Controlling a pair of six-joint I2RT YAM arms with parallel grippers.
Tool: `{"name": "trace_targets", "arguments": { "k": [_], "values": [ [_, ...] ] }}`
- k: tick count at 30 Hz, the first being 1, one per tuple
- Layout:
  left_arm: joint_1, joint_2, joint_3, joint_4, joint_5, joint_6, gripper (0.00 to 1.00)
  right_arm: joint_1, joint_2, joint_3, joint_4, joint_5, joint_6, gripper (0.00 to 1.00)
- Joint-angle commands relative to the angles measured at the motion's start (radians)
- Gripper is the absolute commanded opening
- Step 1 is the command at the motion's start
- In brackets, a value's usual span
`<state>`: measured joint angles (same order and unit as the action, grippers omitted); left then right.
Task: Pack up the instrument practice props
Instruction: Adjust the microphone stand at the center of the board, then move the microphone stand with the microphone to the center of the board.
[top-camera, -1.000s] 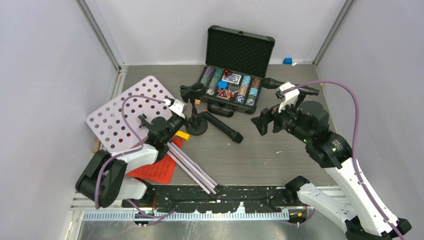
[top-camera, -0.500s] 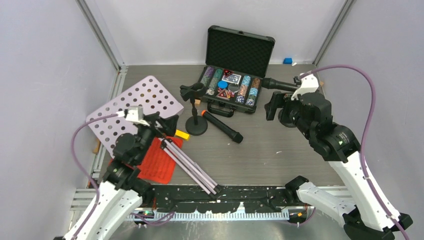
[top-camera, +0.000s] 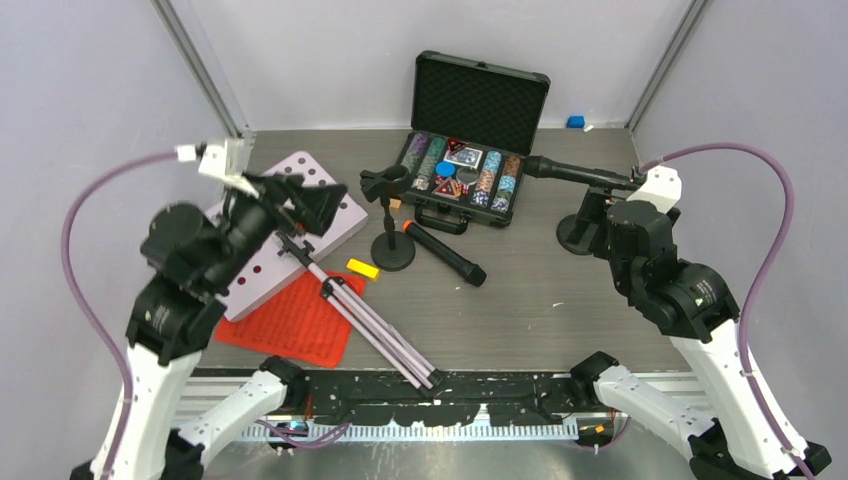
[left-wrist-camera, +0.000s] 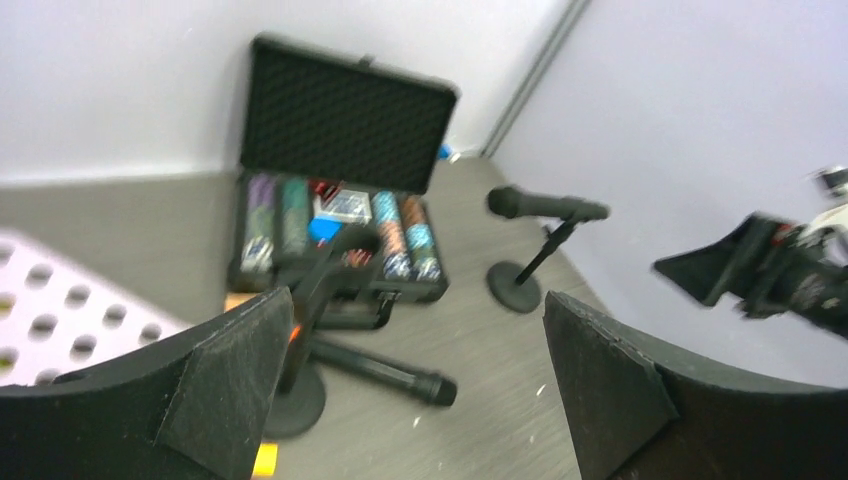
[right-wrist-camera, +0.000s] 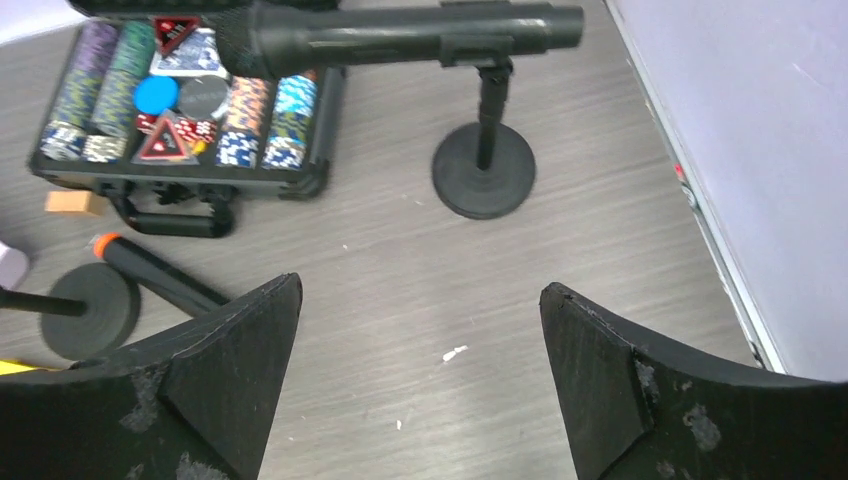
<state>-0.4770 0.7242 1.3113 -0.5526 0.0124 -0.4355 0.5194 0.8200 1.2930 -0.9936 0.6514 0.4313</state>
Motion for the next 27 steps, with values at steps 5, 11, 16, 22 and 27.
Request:
{"name": "trace_targets", "arguments": {
  "k": [5,11,16,22,27],
  "values": [
    [-0.059,0.36,0.341,0.022,0.291,0.077,1.0,-0.002,-0.005,-0.016,-0.07,0.054,0.028,0.95],
    [-0.322,0.605,0.476,0.138,0.124,0.144,1.0,-0.002,-0.051,0.062,-0.101,0.034,0.038,0.95],
    [-0.371,0.795,0.493,0.357,0.078,-0.048,1.0,-0.002,-0.127,0.15,-0.1,-0.029,0.112,0.93],
    [-0.521,0.971,0.489,0.527,-0.243,-0.159,1.0,-0.003,-0.217,0.236,-0.106,0.006,0.15,0.88],
    [-0.644,1.195,0.749,0.264,-0.574,-0.297,1.0,-0.002,-0.217,0.304,-0.145,0.027,0.136,0.87]
  ]
}}
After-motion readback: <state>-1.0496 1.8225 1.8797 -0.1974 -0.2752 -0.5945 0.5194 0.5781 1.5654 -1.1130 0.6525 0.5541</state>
